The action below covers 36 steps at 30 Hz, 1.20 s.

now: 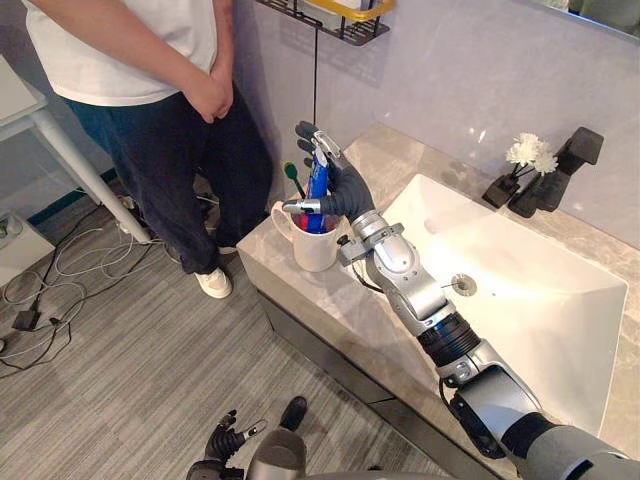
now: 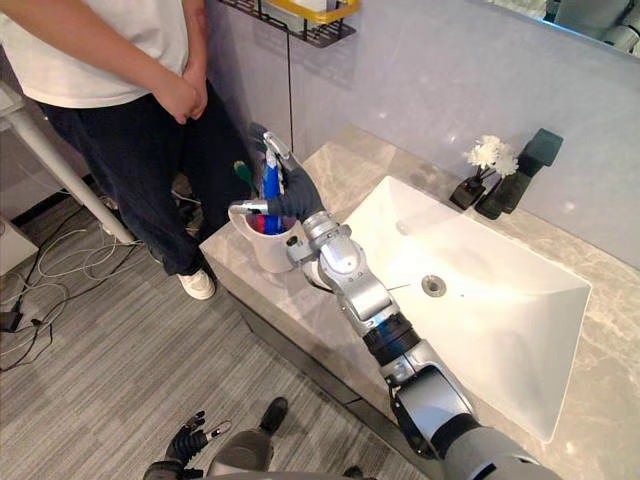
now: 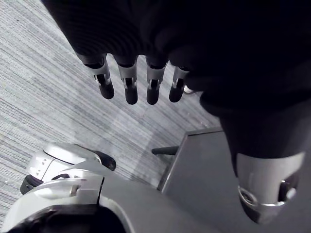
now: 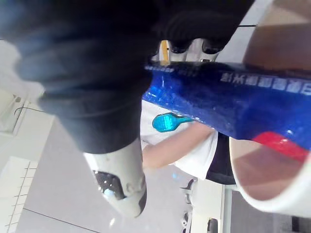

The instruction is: Organize washtable

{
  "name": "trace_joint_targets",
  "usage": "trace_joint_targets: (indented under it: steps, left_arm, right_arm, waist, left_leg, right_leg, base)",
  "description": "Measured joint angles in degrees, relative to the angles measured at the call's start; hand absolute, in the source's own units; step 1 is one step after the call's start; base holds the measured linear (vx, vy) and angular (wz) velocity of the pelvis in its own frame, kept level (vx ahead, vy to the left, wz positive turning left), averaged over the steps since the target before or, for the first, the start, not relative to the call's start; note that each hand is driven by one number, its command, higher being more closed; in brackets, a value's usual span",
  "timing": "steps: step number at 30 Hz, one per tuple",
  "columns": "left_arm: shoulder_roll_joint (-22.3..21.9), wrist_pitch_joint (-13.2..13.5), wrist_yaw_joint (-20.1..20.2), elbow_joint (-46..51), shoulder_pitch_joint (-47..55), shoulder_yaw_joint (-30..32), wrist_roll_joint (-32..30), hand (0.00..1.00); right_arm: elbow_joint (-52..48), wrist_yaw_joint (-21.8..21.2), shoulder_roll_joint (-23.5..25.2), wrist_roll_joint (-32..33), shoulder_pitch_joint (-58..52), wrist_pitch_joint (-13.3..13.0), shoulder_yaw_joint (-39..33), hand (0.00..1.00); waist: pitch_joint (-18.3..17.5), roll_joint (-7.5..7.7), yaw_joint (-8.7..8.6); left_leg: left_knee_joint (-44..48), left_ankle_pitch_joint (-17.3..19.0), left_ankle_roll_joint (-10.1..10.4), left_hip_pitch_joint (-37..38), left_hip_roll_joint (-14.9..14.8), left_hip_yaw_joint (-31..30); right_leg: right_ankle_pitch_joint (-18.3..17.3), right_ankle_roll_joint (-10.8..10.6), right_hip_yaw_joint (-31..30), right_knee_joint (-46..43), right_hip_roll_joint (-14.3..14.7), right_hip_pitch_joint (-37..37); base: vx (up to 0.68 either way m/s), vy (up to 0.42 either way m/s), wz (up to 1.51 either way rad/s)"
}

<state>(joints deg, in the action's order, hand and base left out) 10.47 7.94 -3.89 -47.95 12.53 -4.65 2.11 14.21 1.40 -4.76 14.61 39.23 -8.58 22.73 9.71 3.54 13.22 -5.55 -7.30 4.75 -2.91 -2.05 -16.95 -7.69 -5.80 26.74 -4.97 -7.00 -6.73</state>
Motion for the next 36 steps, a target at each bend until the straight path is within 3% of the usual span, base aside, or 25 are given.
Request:
trace_joint_targets:
  steps: [10, 13, 17, 22, 29, 31, 32, 36]
  left_arm:
    - [0.0, 0.0, 0.0, -0.4, 0.0, 0.1, 0.0, 0.0]
    - [0.1, -0.2, 0.0, -1.3, 0.1, 0.3, 0.0, 0.0]
    - [0.1, -0.2, 0.0, -1.8, 0.1, 0.3, -0.1, 0.0]
    - [0.3, -0.2, 0.1, -3.2, 0.2, 0.4, -0.1, 0.0]
    - [0.7, -0.2, 0.2, -3.8, 1.2, 0.6, -0.6, 0.0]
    - [0.7, -0.2, 0.2, -3.9, 1.3, 0.6, -0.6, 0.0]
    - [0.8, -0.2, 0.3, -4.1, 1.6, 0.6, -0.6, 0.0]
    - [0.7, -0.3, 1.2, -4.6, 2.2, 0.9, -0.6, 0.0]
  right_arm:
    - [-2.0, -0.2, -0.1, -0.2, -2.5, 0.0, -2.4, 0.0]
    - [-5.4, -0.2, -0.3, -1.0, -3.9, -0.1, -2.8, 0.0]
    - [-12.5, -0.1, -1.8, -1.3, -8.4, -1.2, -9.0, 0.0]
    - [-20.4, 1.2, -4.8, -1.3, -14.4, -2.4, -14.7, 0.0]
    - [-32.0, 2.4, -7.1, -2.1, -23.0, -5.0, -28.5, 0.0]
    - [-34.7, 2.8, -7.6, -2.5, -25.0, -6.2, -34.5, 0.0]
    - [-36.1, 3.7, -8.2, -2.5, -26.1, -7.1, -39.5, 0.0]
    - [-36.3, 5.4, -10.9, -1.7, -29.9, -8.9, -52.0, 0.0]
  waist:
    - [0.0, 0.03, -0.29]
    - [0.0, 0.06, -1.53]
    - [-0.1, 0.16, -1.88]
    - [-0.2, 0.27, -3.57]
    - [-0.8, 1.07, -6.51]
    - [-0.9, 1.08, -6.96]
    - [-0.9, 1.14, -8.15]
    - [-2.3, 0.9, -10.0]
  left_leg:
    - [0.0, 0.0, 0.0, 0.4, 0.0, 0.0]
    - [0.0, 0.0, 0.0, 1.0, 0.0, 0.1]
    - [-0.1, 0.1, -0.2, 1.5, 0.0, 0.6]
    - [-0.3, 0.4, -0.6, 2.9, 0.0, 2.7]
    - [0.0, 0.6, -0.7, 4.5, 0.0, 5.4]
    - [0.0, 0.8, -0.8, 5.0, 0.0, 6.4]
    - [0.0, 0.9, -0.9, 5.3, 0.0, 7.0]
    - [-0.3, 1.6, -1.2, 5.7, -0.1, 9.8]
  right_leg:
    - [0.0, 0.0, -0.1, -0.1, -0.1, -0.3]
    - [0.0, -0.1, -0.1, -0.1, -0.1, -0.9]
    - [-0.2, -0.2, -0.6, -0.6, -0.3, -0.9]
    - [-0.6, -0.5, -2.6, -1.8, -1.0, -0.8]
    - [-0.5, -0.6, -5.3, -1.8, -1.1, -0.8]
    - [-0.3, -0.6, -6.3, -1.7, -1.1, -0.9]
    - [0.0, -0.6, -6.9, -1.2, -1.1, -0.9]
    - [1.0, -0.8, -9.8, -0.1, -1.1, 0.1]
  base:
    - [0.0, 0.0, 0.0]
    - [0.0, 0.0, 0.0]
    - [-0.03, -0.001, -0.05]
    - [-0.02, 0.015, -0.19]
    - [0.01, 0.007, -0.2]
    - [-0.01, 0.016, -0.26]
    - [-0.03, 0.02, -0.29]
    - [-0.03, 0.027, -0.35]
